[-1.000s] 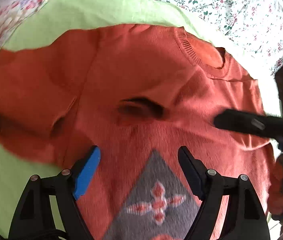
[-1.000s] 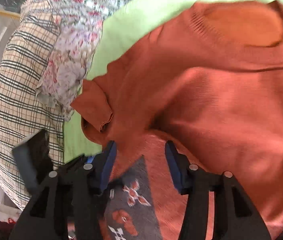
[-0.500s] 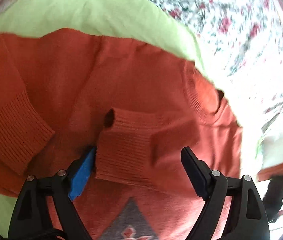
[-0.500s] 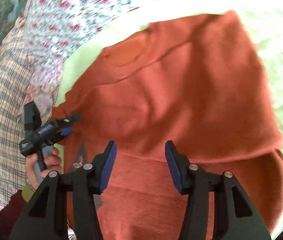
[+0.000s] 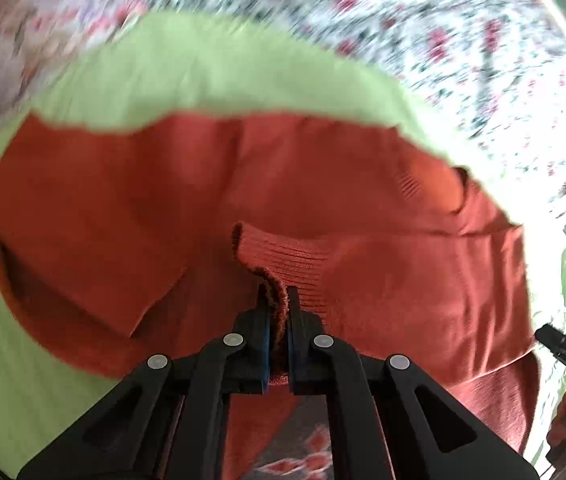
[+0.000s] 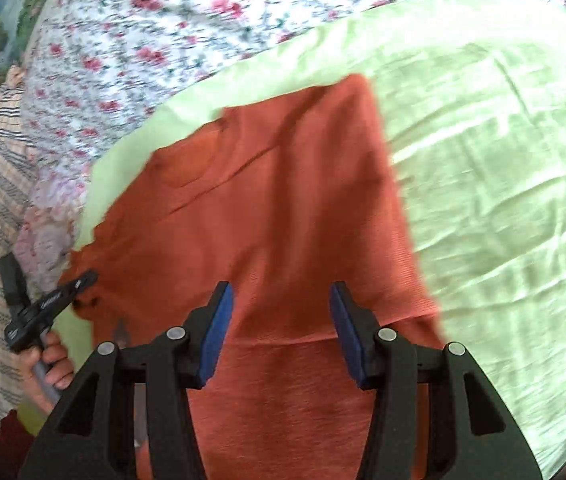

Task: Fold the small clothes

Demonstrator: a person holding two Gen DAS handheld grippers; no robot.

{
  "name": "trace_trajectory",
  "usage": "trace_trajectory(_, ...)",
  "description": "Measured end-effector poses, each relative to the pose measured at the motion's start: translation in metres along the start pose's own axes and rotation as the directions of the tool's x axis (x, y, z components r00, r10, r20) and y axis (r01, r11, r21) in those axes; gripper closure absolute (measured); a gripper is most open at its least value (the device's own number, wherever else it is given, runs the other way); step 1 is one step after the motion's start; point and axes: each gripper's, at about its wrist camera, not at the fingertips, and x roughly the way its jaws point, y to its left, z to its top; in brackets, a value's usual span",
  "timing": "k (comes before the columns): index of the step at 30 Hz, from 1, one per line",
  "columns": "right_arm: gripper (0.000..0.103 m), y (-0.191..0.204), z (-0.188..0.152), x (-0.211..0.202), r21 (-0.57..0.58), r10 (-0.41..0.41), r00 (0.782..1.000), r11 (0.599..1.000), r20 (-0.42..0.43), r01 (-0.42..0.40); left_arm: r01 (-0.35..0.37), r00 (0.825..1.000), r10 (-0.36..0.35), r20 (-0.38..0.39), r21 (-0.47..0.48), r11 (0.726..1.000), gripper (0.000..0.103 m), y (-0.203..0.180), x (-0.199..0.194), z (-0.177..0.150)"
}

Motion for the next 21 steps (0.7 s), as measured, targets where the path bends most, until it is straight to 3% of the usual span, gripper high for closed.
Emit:
trace_trajectory(4, 0.051, -0.016, 0.013, 0.006, 0.008, -0.06, 0.998, 0.998, 0.012, 0.06, 0.003, 1.0, -0.003, 0.031, -0.018, 1.0, 0.099, 0.003, -0.009, -0.004)
trace_trajectory(8, 0.051, -0.028, 0.033, 0.02, 0.003, -0.129, 0.991, 0.992, 0.03, 0.129, -0.014, 1.0, 0.014, 0.007, -0.036, 0.999, 0.099, 0.004, -0.004, -0.008)
trace_trajectory(11, 0.052, -0.037, 0.042, 0.042, 0.006, -0.165, 0.986, 0.986, -0.013, 0.165, -0.027, 1.0, 0.027, -0.003, -0.019, 0.999, 0.099, 0.002, -0.002, -0.011)
trace_trajectory(12, 0.076, -0.041, 0.044, 0.052, 0.009, -0.157, 0.987, 0.987, -0.041, 0.158, -0.027, 1.0, 0.027, -0.001, -0.011, 1.0, 0.099, -0.001, -0.003, -0.01)
trace_trajectory(13, 0.092, -0.042, 0.044, 0.054, 0.009, -0.141, 0.989, 0.99, -0.048, 0.142, -0.026, 1.0, 0.026, 0.007, -0.002, 1.0, 0.099, -0.003, -0.005, -0.009)
trace_trajectory(17, 0.092, -0.038, 0.046, 0.039, -0.029, -0.167, 0.986, 0.985, 0.005, 0.167, -0.04, 0.999, 0.04, 0.002, 0.032, 0.999, 0.099, -0.014, 0.002, -0.006)
trace_trajectory(21, 0.09, -0.056, 0.044, 0.048, 0.016, -0.168, 0.985, 0.986, -0.024, 0.169, -0.056, 0.997, 0.056, -0.051, 0.016, 0.998, 0.094, -0.003, 0.01, -0.013)
